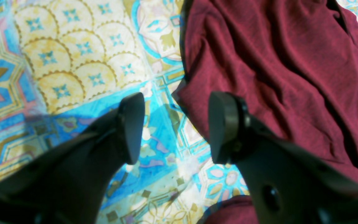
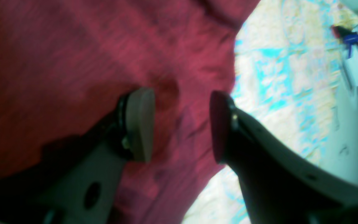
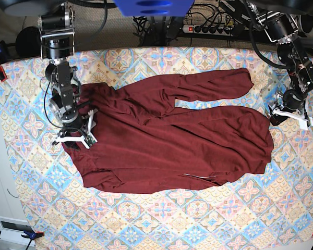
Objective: Layout the t-shirt on the table in an organized manner, then fold the t-shirt properly
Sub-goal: 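Grasp the shirt corner with the left gripper and pull it outward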
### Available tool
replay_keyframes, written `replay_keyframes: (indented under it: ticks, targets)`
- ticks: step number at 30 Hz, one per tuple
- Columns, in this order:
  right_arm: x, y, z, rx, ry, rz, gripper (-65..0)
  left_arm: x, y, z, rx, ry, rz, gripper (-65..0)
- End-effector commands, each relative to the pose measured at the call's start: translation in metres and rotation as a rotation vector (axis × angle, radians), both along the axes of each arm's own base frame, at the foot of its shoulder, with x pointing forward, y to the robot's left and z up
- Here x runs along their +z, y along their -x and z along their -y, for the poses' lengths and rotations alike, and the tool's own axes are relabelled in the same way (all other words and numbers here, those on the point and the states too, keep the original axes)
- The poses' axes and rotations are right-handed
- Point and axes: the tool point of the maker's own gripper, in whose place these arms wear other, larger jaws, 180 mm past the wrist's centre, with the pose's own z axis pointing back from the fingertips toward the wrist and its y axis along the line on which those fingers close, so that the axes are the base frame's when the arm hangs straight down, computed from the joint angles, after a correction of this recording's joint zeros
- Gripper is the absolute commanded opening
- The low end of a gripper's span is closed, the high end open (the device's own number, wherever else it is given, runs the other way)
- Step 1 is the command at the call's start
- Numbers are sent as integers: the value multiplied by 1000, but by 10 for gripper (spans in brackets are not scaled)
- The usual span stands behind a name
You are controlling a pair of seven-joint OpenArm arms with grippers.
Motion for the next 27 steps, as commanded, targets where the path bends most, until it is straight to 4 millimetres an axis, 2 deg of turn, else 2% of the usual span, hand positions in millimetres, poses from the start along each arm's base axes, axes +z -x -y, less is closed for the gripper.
replay_keyframes:
  ticks: [1, 9, 12, 16, 22, 27]
  targets:
    - [11, -6, 5, -3, 5, 36, -370, 15, -7, -8, -2, -28, 42, -345]
    - [7, -1, 5, -3, 5, 25, -371, 7, -2, -7, -3, -28, 16, -340]
    - [7, -2, 4, 0, 5, 26, -371, -15, 4, -10, 23, 15, -33, -340]
    - [7, -2, 4, 2, 5, 25, -371, -39, 0, -8, 48, 84, -84, -345]
    - [8, -2, 4, 2, 5, 27, -371, -59, -6, 38, -95, 94, -149, -355]
    - [27, -9, -2, 16, 4, 79, -371, -67, -6, 73, -269, 83, -166, -491]
